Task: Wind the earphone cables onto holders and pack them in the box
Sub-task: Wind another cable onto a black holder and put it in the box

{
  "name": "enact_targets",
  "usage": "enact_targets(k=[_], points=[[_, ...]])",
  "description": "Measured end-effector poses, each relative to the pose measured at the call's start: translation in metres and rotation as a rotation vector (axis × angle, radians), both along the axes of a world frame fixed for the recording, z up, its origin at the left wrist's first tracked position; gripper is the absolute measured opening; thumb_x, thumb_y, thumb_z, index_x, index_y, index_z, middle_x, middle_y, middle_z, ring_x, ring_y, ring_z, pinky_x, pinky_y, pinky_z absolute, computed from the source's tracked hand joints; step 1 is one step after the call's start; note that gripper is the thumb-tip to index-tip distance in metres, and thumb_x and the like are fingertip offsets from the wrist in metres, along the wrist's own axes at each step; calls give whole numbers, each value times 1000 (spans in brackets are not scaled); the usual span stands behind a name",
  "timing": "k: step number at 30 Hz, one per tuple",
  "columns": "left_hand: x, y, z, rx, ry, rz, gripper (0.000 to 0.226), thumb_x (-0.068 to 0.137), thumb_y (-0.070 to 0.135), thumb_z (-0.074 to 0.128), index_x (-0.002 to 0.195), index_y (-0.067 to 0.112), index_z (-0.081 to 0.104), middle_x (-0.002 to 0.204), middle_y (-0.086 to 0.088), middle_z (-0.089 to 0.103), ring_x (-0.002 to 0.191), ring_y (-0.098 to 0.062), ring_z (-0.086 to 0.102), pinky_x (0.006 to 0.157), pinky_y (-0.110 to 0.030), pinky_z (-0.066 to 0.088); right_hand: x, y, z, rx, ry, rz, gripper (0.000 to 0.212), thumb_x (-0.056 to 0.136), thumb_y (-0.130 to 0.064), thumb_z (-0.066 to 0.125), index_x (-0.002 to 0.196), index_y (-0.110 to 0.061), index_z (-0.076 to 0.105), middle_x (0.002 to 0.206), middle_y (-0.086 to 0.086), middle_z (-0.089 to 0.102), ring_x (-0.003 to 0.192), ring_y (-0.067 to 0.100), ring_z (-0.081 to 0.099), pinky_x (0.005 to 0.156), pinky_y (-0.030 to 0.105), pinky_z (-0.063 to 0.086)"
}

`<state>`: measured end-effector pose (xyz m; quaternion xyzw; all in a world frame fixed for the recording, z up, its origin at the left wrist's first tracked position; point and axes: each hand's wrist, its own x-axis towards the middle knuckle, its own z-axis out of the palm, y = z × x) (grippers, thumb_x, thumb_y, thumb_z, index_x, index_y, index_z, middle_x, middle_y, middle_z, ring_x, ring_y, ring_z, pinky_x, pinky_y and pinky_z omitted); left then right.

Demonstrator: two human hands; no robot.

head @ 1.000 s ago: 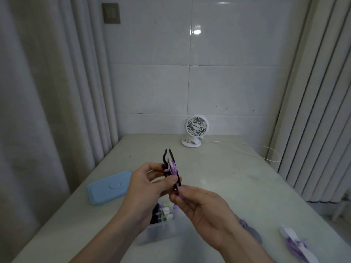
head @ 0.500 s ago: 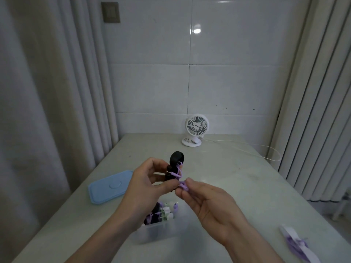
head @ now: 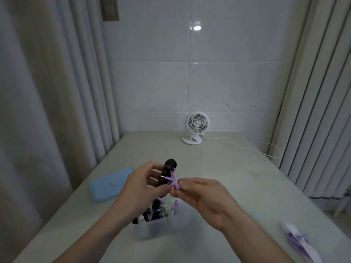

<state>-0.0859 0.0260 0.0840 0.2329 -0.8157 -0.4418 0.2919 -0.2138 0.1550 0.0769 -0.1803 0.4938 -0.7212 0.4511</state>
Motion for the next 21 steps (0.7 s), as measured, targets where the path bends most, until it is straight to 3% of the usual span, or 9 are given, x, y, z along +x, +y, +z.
enact_targets(k=[2,5,8,11,14,18,21], points=[[-2,-5,-9,-8,-74,29,30,69,19,83,93,30,69,86,1,74,68,-15,71,68,-39,60,-1,-4,-5,59,62,-3,22,80,14,66,99,23,63,99,40,68,77,37,74,70,30,63],[-9,-9,-21,-51,-190,76,25,68,22,82,89,26,70,88,5,72,60,-12,68,61,-30,55,-7,-9,-12,136,128,-15,24,79,16,66,101,22,60,97,40,68,78,40,74,69,31,63],[-22,-8,-26,-65,-329,135,21,63,31,82,77,20,70,74,4,70,56,-9,60,54,-23,46,-14,-10,-15,224,195,-14,23,80,18,64,102,20,59,97,41,68,81,43,74,68,32,63],[-36,-3,-26,-24,-492,152,34,59,43,81,66,11,70,60,-3,65,50,-13,57,46,-20,42,-18,-11,-14,299,290,-13,16,79,15,67,94,17,63,95,38,70,84,40,74,72,34,63],[-51,0,-26,-82,-612,188,37,63,42,74,74,7,69,70,-7,60,51,-16,54,40,-19,35,-16,-14,-12,398,527,-2,4,76,9,70,78,7,67,84,23,68,80,35,75,78,40,62],[-63,10,-25,-141,-687,185,36,68,34,77,60,12,49,65,-4,47,53,-14,47,37,-23,28,-14,-9,-16,495,785,-78,19,80,5,64,99,6,68,98,19,69,71,27,76,73,38,63],[-68,19,-21,-155,-664,211,38,71,25,76,54,15,43,60,1,45,56,-13,48,37,-21,27,-19,3,-21,543,1033,-186,24,81,-8,65,103,-12,72,99,6,72,76,16,72,76,29,59]])
